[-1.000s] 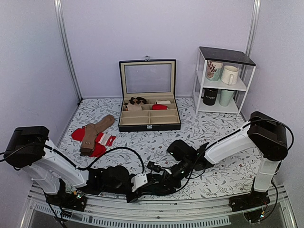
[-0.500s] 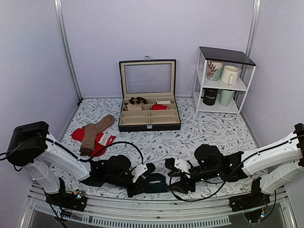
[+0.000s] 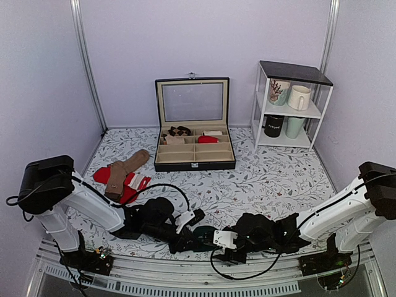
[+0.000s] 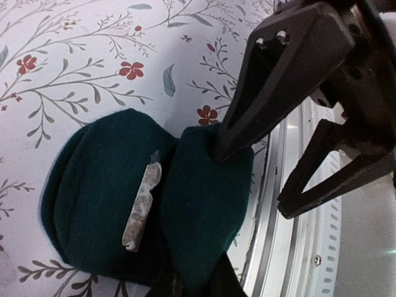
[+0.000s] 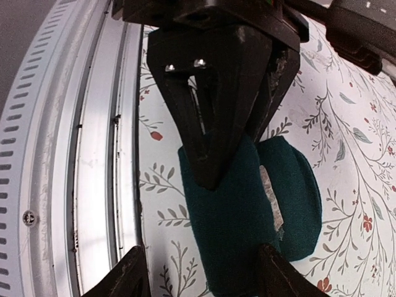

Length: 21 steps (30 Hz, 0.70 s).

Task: Roll the socks
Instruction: Roll the sock at the center of the board.

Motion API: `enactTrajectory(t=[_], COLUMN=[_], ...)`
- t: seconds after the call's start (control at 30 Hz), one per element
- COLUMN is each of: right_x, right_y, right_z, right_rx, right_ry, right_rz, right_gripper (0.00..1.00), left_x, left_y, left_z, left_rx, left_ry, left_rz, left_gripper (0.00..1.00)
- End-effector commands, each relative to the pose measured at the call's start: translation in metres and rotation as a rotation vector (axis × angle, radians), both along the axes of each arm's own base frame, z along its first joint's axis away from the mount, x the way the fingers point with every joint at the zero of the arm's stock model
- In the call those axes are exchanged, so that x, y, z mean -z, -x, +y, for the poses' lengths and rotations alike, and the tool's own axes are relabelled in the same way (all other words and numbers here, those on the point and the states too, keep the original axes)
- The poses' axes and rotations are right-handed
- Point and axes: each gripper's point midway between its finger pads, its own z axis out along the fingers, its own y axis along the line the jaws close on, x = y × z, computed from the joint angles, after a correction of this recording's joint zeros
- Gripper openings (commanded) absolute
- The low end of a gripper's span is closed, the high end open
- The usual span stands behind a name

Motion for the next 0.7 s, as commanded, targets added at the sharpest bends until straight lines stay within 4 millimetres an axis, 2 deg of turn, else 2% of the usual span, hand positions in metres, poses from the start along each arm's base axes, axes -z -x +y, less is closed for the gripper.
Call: enactTrajectory(t=[0.0, 0.2, 0.3, 0.43, 0.47, 0.57, 0.67], right_x=[0.007, 0.018, 0.03, 0.045, 0.049, 0.055, 0.06], right_y=[-0.015, -0.022, -0.02, -0.01, -0.008, 0.0, 0.011], right_z=[0.005, 0.005, 0.004, 0.0, -0.002, -0.009, -0.014], right_rx=[0.055, 0.075, 0.06, 0.033, 0.035, 0.044, 0.043], right_ry=[0.019, 0.046, 0.08, 0.135, 0.145, 0.173, 0.206], right_rz=[-0.074, -0.103, -0.097, -0.039, -0.019, 0.047, 0.139], right_gripper=[0.61, 0.59, 0.58, 0.38, 0.35, 0.29, 0.27], left_x=[0.065, 0.066, 0.066, 0.062, 0.06, 0.045, 0.015], left_y=[0.019, 0.02, 0.021, 0.02, 0.018, 0.005, -0.012], left_z=[0.057, 0.059, 0.059, 0.057, 0.057, 0.057, 0.055], left_rx=[-0.023, -0.017, -0.014, -0.007, -0.012, -0.051, -0.094], left_ry=[-0.284, -0.281, -0.279, -0.262, -0.256, -0.228, -0.172], left_rz=[0.117, 0.124, 0.123, 0.108, 0.095, 0.013, -0.123], left_gripper=[0.0, 0.0, 0.0, 0.0, 0.02, 0.26, 0.29])
